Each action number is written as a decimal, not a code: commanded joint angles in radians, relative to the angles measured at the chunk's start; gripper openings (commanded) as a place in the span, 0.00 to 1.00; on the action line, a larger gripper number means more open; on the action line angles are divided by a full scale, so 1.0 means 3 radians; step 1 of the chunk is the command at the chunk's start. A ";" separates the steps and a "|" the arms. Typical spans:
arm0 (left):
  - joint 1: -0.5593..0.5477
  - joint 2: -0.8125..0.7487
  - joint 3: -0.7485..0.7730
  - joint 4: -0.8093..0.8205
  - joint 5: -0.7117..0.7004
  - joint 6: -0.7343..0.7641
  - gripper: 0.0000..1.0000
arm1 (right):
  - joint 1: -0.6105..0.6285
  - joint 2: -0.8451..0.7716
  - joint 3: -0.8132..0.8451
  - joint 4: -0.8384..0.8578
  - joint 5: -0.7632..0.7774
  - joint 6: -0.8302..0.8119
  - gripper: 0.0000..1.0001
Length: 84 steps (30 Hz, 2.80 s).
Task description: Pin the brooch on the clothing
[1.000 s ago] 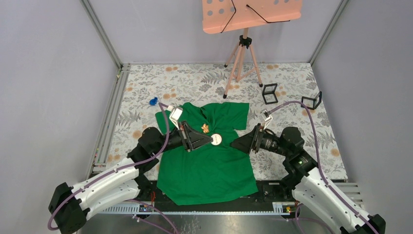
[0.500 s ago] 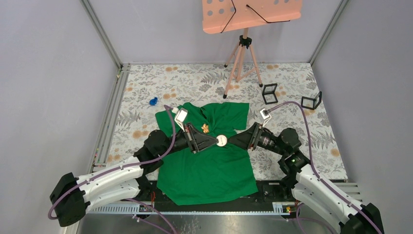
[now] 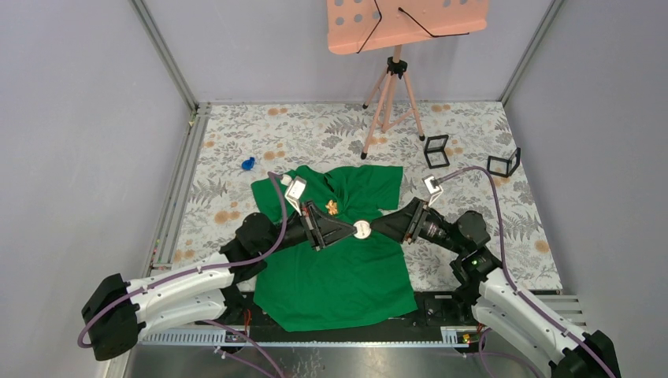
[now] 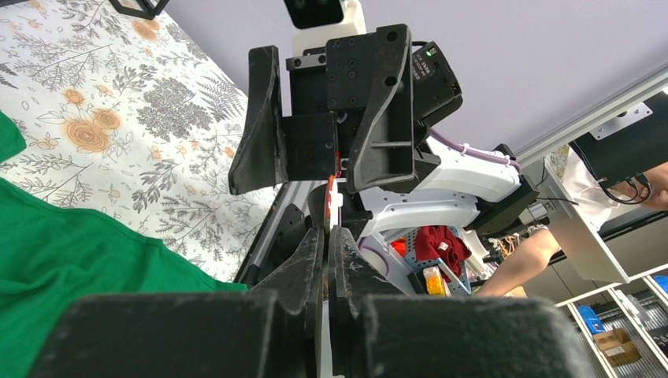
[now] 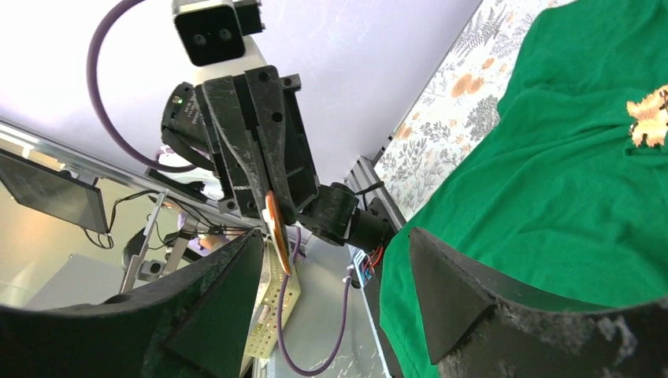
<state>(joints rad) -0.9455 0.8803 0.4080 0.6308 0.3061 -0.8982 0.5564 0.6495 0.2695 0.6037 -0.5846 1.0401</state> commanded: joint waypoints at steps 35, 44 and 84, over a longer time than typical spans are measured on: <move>-0.0080 0.0023 -0.0040 0.0282 -0.0165 -0.0064 0.00 | 0.0211 0.0679 0.0278 0.0797 -0.0437 0.0203 0.34; -0.0080 0.0023 -0.0046 0.0349 -0.0092 -0.0038 0.00 | 0.0210 0.0725 0.0301 0.0402 -0.0335 0.0137 0.16; -0.0075 -0.0279 -0.0098 -0.0128 -0.0392 0.0010 0.00 | 0.0231 -0.0240 0.0561 -0.1054 0.0252 -0.0737 0.62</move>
<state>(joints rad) -0.9653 0.7921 0.3828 0.4805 0.1890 -0.8837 0.6189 0.5468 0.4084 0.3119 -0.5358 0.8486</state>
